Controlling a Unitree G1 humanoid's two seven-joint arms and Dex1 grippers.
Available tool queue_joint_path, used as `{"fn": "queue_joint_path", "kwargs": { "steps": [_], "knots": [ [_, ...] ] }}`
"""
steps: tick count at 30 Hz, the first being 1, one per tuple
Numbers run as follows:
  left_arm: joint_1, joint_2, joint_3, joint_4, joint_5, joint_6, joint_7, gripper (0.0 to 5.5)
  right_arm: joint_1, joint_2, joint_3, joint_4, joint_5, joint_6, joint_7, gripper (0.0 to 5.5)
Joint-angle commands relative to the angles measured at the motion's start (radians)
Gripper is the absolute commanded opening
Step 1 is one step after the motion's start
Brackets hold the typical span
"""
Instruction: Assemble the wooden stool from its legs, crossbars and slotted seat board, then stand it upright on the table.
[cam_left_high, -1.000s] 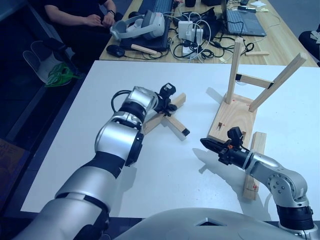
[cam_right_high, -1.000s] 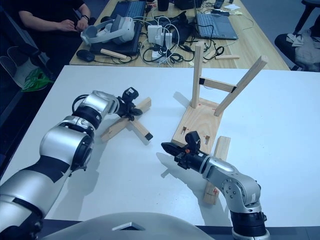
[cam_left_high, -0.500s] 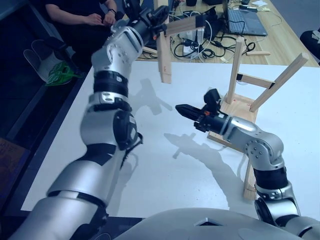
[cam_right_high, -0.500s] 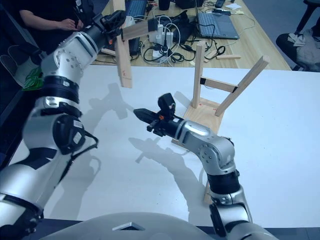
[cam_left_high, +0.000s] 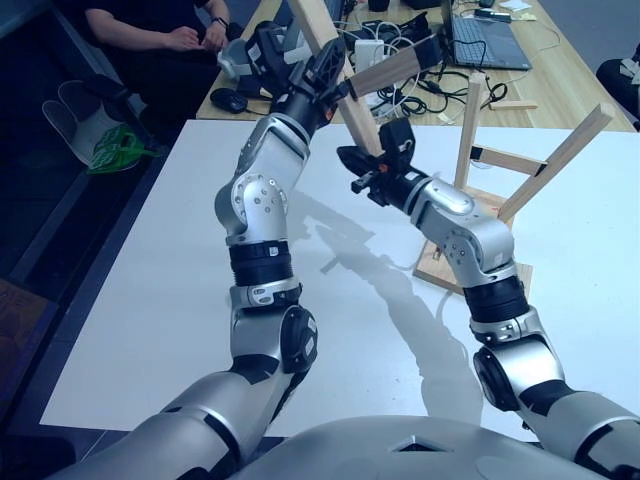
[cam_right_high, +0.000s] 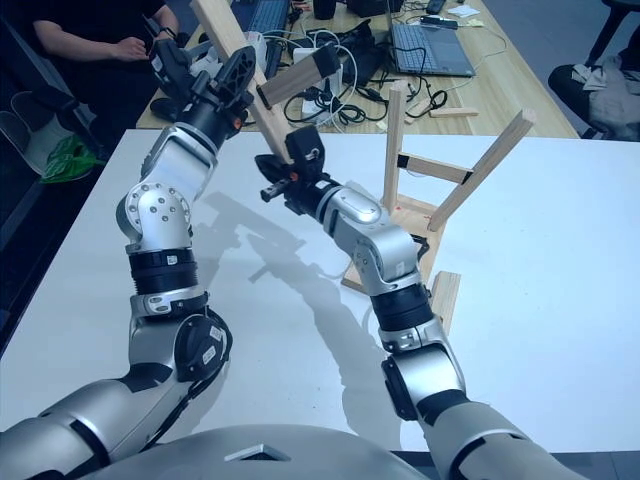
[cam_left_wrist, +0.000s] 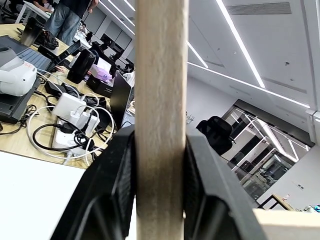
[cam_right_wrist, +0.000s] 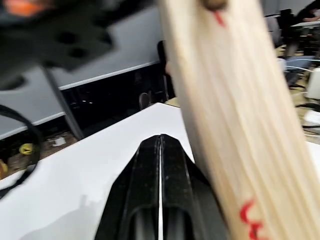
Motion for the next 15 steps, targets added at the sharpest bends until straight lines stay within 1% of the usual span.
{"fn": "queue_joint_path", "kwargs": {
  "steps": [1,3,5,8,9,11,12,15],
  "knots": [
    [0.064,-0.003,-0.03,-0.105,-0.048,0.069,0.035,1.03,-0.041,-0.038,-0.077,0.067,-0.021,-0.033,-0.01,0.0],
    [0.101,0.002,-0.043,-0.146,-0.066,0.097,0.047,1.03,-0.053,-0.05,-0.099,0.094,-0.024,-0.038,-0.002,0.0],
    [0.12,0.006,-0.05,-0.166,-0.069,0.096,0.062,1.03,-0.043,-0.074,-0.094,0.085,-0.021,-0.015,0.033,0.0],
    [0.12,-0.01,-0.045,-0.158,-0.043,0.022,0.093,1.03,0.067,-0.196,-0.013,-0.063,-0.004,0.109,0.174,0.0],
    [0.116,-0.023,-0.041,-0.154,-0.038,-0.01,0.109,1.03,0.127,-0.276,0.014,-0.126,-0.006,0.146,0.232,0.0],
    [0.11,-0.052,-0.032,-0.15,-0.033,-0.071,0.143,1.03,0.249,-0.447,0.028,-0.224,-0.014,0.189,0.338,0.0],
    [0.108,-0.061,-0.03,-0.146,-0.031,-0.094,0.154,1.03,0.292,-0.506,0.024,-0.255,-0.018,0.202,0.371,0.0],
    [0.109,-0.064,-0.03,-0.14,-0.039,-0.14,0.178,1.03,0.42,-0.68,-0.037,-0.317,-0.042,0.213,0.421,0.0]
  ]
}}
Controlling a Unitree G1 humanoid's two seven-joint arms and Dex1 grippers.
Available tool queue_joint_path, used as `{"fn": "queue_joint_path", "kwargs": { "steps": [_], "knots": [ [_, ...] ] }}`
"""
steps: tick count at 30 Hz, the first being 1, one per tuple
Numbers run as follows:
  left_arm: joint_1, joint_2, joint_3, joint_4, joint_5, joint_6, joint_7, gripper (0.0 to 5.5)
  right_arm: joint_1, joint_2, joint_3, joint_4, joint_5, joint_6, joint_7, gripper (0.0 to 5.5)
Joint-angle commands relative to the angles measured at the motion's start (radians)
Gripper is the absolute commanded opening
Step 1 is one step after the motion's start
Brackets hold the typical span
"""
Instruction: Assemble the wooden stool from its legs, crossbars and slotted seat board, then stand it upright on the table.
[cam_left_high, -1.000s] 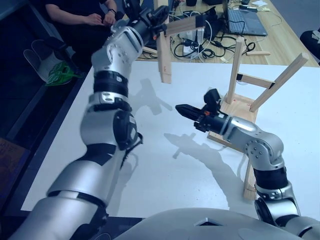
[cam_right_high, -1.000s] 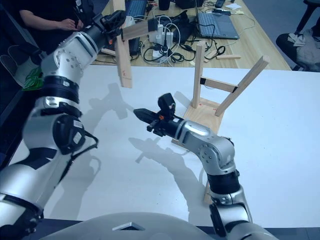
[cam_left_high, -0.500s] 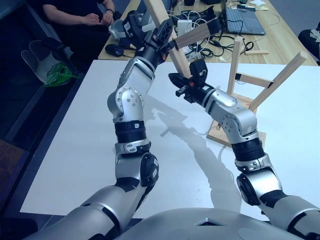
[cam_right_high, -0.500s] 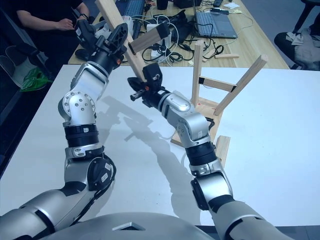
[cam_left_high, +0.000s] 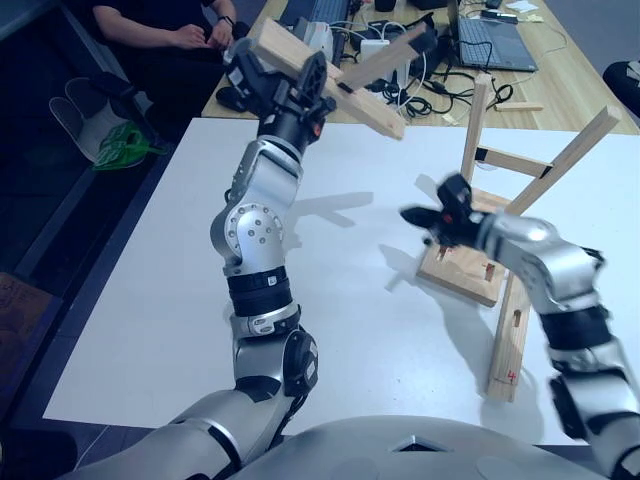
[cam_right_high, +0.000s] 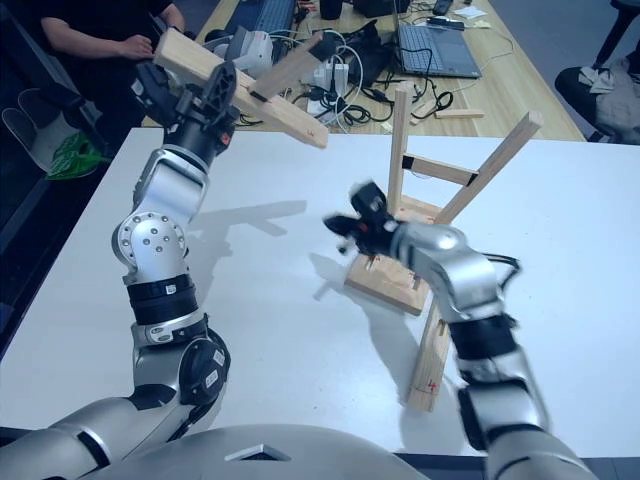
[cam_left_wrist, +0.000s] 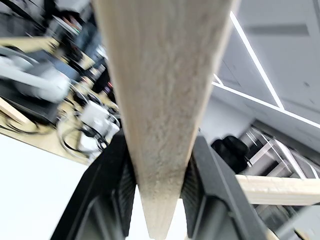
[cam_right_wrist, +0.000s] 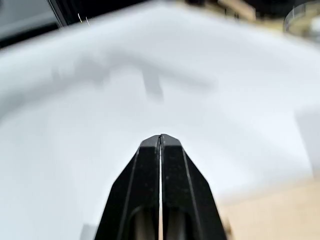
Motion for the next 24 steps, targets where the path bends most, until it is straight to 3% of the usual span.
{"fn": "queue_joint_path", "kwargs": {
  "steps": [1,6,15,20,24],
  "knots": [
    [-0.014,-0.029,-0.007,0.009,-0.004,-0.047,0.03,1.03,0.125,-0.184,-0.076,-0.083,-0.032,0.016,0.049,0.0],
    [0.008,-0.014,-0.018,-0.002,-0.019,-0.045,0.044,1.03,0.173,-0.27,-0.023,-0.084,-0.109,0.003,0.063,0.0],
    [0.042,0.016,-0.069,-0.033,-0.057,0.048,0.037,1.03,0.022,-0.146,0.192,0.075,-0.269,-0.001,0.031,0.0],
    [0.124,0.077,-0.156,-0.079,-0.086,0.205,-0.04,1.03,0.014,-0.103,0.198,0.116,-0.287,-0.034,0.02,0.0],
    [0.141,0.079,-0.191,-0.077,-0.072,0.212,-0.07,1.03,0.045,-0.049,0.082,0.036,-0.179,-0.076,0.032,0.0]
  ]
}}
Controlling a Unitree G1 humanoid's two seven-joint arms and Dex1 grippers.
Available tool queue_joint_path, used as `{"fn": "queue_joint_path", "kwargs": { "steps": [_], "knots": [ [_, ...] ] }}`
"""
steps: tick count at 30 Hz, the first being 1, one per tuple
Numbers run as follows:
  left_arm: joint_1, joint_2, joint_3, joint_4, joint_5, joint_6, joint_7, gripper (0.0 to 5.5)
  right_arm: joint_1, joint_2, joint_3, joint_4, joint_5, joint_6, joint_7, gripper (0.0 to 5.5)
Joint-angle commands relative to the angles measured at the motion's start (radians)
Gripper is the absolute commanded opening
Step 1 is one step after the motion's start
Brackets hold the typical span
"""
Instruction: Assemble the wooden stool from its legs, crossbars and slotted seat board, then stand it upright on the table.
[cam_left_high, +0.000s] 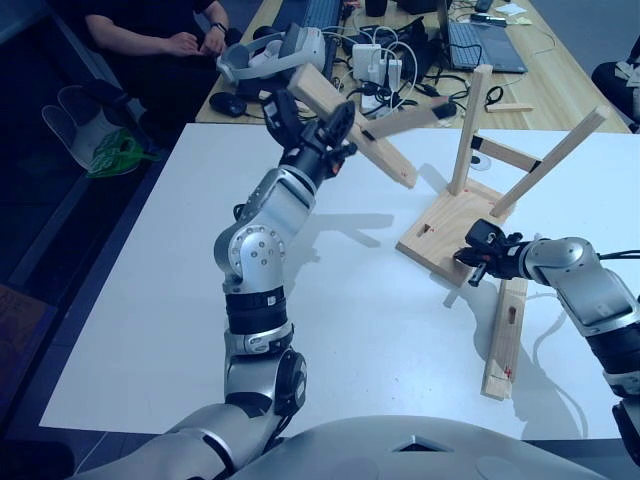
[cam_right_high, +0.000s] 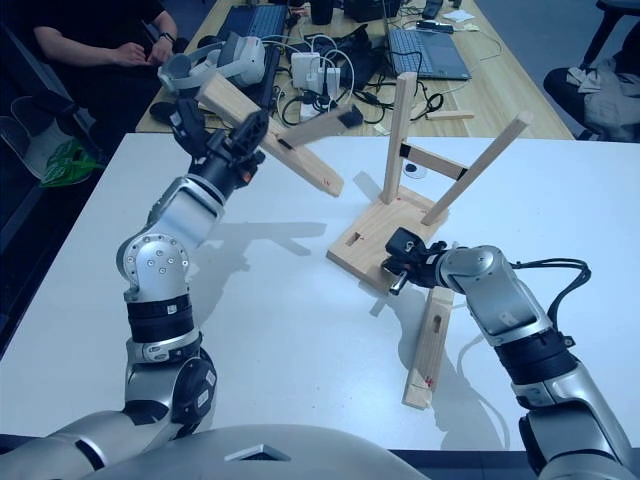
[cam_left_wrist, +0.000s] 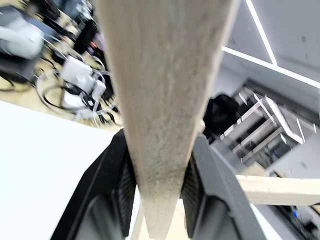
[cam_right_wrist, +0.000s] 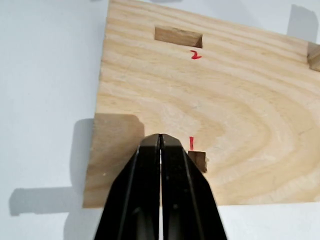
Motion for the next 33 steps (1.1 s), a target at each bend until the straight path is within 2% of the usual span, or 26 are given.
{"fn": "queue_joint_path", "kwargs": {
  "steps": [1,6,9,15,22,26,33],
  "knots": [
    [0.01,0.004,-0.032,-0.015,0.012,0.006,-0.023,1.03,0.088,0.054,-0.098,-0.088,0.128,-0.001,0.04,0.0],
    [0.046,-0.009,-0.119,0.024,0.075,-0.037,-0.071,1.03,0.371,-0.076,-0.291,-0.344,0.349,0.15,0.159,0.0],
    [0.054,0.006,-0.168,0.063,0.131,-0.068,-0.117,1.02,0.473,-0.107,-0.332,-0.427,0.401,0.196,0.163,0.0],
    [0.04,0.015,-0.23,0.173,0.239,-0.152,-0.185,1.02,0.505,-0.037,-0.299,-0.484,0.444,0.241,0.082,0.0],
    [0.027,0.011,-0.26,0.208,0.29,-0.173,-0.227,1.02,0.484,-0.014,-0.283,-0.456,0.458,0.233,0.057,0.0],
    [0.005,0.029,-0.304,0.192,0.319,-0.121,-0.252,1.02,0.471,0.012,-0.268,-0.417,0.448,0.205,0.044,0.0],
    [-0.138,0.078,-0.355,0.207,0.353,0.076,-0.285,1.02,0.448,0.057,-0.242,-0.395,0.446,0.179,0.0,0.0]
  ]
}}
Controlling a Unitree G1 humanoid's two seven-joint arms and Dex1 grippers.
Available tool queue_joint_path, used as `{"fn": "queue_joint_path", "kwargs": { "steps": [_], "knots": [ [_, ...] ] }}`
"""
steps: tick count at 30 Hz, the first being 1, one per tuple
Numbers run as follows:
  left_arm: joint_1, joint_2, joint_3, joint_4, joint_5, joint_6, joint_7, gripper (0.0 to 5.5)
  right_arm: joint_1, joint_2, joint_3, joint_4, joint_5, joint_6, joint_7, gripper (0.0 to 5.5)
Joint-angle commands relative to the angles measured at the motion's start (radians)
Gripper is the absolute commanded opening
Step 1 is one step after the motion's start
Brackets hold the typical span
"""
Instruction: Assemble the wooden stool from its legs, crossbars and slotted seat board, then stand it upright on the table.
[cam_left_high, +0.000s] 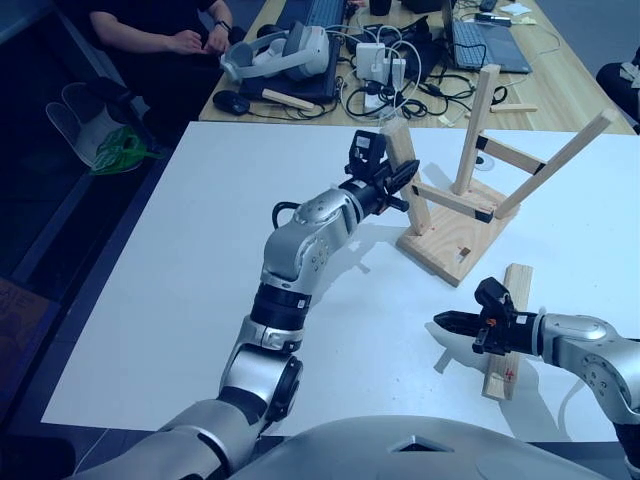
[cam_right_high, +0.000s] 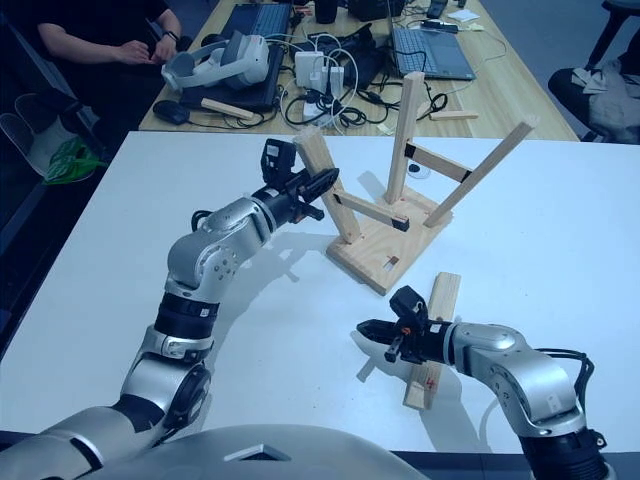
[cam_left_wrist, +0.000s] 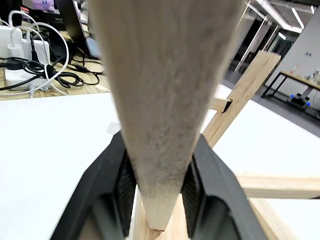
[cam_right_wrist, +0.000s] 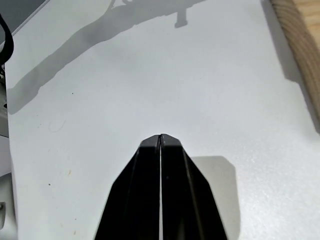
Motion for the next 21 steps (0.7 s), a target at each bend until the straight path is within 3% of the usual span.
{"fn": "queue_joint_path", "kwargs": {
  "steps": [1,9,14,21],
  "knots": [
    [-0.06,0.036,-0.046,0.014,0.026,0.105,-0.036,1.02,-0.026,0.025,0.01,-0.003,-0.002,0.0,-0.039,0.0],
    [-0.054,0.079,-0.181,0.152,0.112,0.103,-0.145,1.02,-0.051,0.086,0.028,-0.019,0.016,0.021,-0.099,0.0],
    [-0.069,0.077,-0.127,0.363,0.114,0.063,-0.183,1.02,-0.063,0.108,0.042,-0.019,0.025,0.024,-0.115,0.0],
    [-0.105,0.242,-0.039,0.268,0.087,0.152,-0.256,1.02,-0.061,0.127,0.038,-0.018,0.036,0.024,-0.13,0.0]
  ]
}}
